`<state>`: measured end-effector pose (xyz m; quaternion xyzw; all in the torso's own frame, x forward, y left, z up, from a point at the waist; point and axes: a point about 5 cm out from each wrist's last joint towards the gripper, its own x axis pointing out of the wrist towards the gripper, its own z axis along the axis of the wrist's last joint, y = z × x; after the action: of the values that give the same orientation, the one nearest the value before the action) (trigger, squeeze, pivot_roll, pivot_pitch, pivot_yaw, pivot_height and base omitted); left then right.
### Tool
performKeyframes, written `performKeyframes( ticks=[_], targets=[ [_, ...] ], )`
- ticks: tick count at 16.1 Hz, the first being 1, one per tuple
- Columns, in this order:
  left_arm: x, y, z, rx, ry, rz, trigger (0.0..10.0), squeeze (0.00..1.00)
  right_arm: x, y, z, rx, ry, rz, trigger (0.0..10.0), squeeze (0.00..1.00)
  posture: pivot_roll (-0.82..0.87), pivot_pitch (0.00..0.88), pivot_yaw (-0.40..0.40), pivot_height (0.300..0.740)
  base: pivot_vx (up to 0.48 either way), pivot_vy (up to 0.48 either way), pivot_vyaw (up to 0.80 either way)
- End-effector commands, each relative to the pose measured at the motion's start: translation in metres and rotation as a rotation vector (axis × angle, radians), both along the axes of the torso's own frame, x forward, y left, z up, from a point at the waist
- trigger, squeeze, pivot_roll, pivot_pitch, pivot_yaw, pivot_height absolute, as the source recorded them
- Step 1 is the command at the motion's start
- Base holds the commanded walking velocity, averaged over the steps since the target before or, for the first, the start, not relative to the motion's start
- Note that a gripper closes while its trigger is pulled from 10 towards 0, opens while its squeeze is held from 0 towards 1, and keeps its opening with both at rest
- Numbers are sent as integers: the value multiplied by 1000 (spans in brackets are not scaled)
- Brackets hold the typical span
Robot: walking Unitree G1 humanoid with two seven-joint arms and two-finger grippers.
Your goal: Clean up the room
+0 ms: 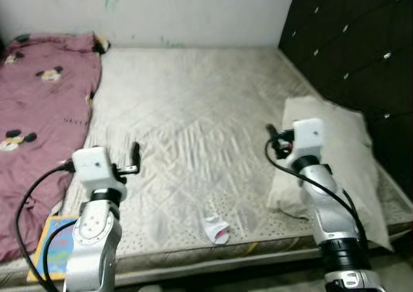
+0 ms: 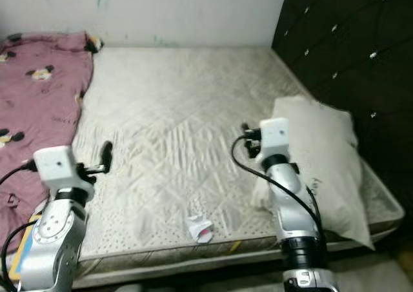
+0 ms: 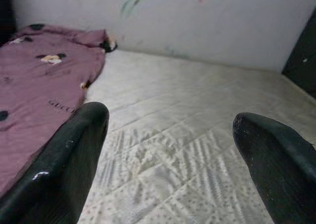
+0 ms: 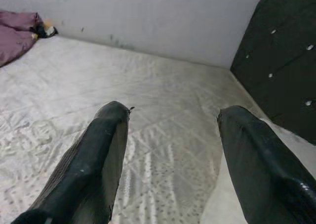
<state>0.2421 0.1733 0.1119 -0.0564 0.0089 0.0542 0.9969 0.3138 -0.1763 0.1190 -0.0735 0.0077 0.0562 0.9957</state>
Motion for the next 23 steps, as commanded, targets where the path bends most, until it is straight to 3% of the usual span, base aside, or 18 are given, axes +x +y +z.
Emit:
performKeyframes(
  ticks=[1,4,6,9,14,19,23],
  targets=[
    [1,-4,-1,-6,4,-14,10000,0,1,-8,2,-8,-8,-27,10000,0,-26,0,-24,740,0,0,0],
    [0,-4,-1,-5,9,-5,10000,0,1,-8,2,2,-15,-20,10000,0,-25,0,-24,740,0,0,0],
    [-2,-3,-3,-7,18,8,10000,0,2,-4,3,-104,-21,10,10000,0,-16,0,-29,740,0,0,706],
    [-4,-2,-4,-22,25,11,10000,0,3,-2,2,-57,-20,11,10000,0,-10,0,-32,740,0,0,800],
    [-12,4,-3,8,35,19,10000,0,4,-2,4,9,-10,-5,10000,0,5,0,-37,740,0,0,0],
    [-24,15,-5,38,62,51,10000,0,-14,9,-6,63,27,45,10000,0,11,0,-34,740,0,0,0],
    [-26,24,-5,51,75,66,10000,0,-18,8,-7,68,36,51,10000,0,8,0,-31,740,0,0,0]
  ],
)
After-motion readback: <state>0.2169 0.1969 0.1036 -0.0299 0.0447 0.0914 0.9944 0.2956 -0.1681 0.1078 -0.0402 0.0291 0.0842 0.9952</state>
